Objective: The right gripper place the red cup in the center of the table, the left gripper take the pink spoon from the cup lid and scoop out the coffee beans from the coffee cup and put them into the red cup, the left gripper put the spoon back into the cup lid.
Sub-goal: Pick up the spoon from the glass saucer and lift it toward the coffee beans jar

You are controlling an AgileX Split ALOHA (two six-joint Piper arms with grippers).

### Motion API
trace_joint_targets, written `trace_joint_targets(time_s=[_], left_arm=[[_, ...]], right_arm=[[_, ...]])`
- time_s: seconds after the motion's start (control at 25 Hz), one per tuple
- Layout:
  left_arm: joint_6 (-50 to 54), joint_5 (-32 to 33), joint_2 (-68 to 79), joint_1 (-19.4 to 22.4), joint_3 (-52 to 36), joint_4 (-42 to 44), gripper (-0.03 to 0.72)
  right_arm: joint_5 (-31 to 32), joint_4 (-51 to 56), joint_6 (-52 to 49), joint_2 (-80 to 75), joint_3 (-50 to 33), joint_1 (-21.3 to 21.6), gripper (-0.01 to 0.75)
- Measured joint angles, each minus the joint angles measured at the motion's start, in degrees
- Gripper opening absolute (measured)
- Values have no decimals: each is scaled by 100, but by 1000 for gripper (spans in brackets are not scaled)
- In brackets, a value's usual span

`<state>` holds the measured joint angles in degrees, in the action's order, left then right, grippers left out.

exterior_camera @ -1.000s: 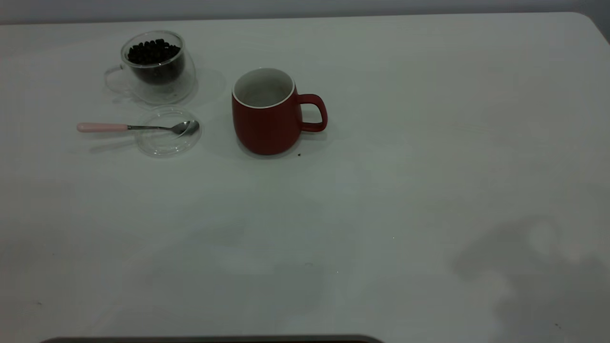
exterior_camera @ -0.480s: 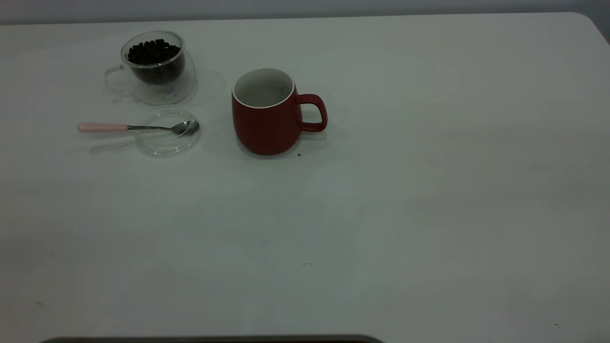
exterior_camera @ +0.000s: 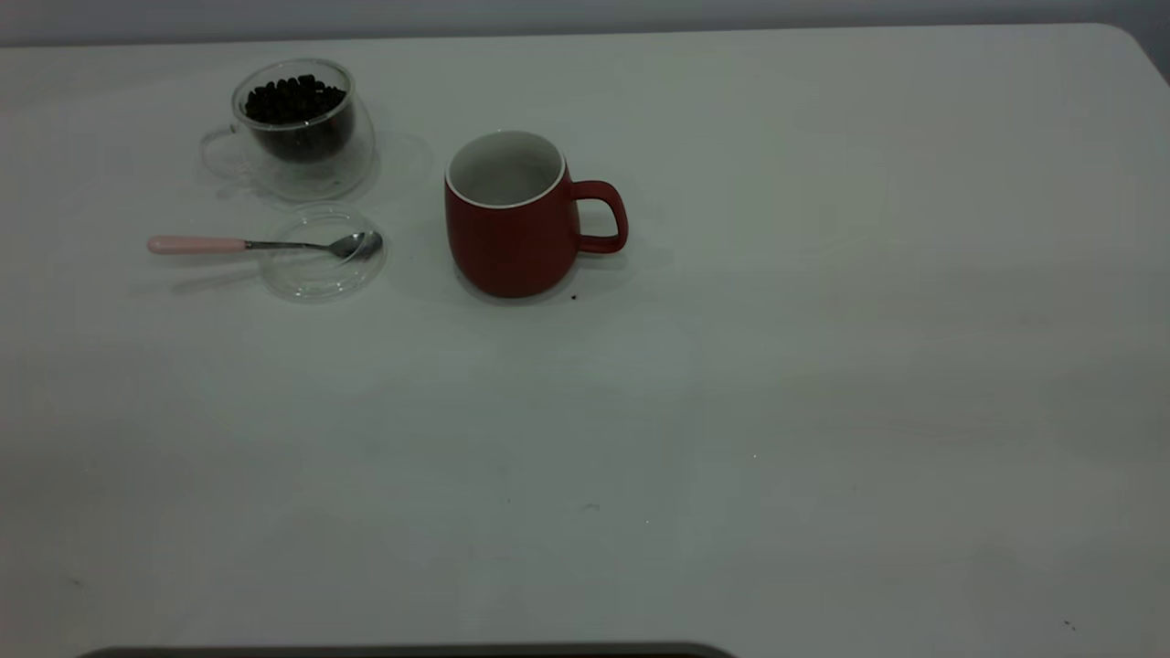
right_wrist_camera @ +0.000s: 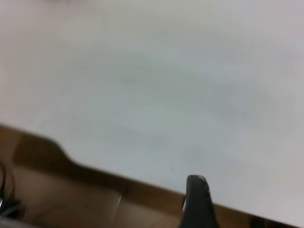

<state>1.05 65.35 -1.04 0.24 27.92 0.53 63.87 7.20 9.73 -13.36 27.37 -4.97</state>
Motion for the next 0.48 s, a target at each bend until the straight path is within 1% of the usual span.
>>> trace_joint_targets(time_s=[0.24,0.36,0.48], left_arm=[[5,0,0,0,0,0,503],[5,0,0,0,0,0,503],[5,0,0,0,0,0,503]], right_arm=[[22,-240,-271,635,-41,505,594],[22,-279,-353,845,-41,627,594],[27,-327,-385,1030,-41,632,594]])
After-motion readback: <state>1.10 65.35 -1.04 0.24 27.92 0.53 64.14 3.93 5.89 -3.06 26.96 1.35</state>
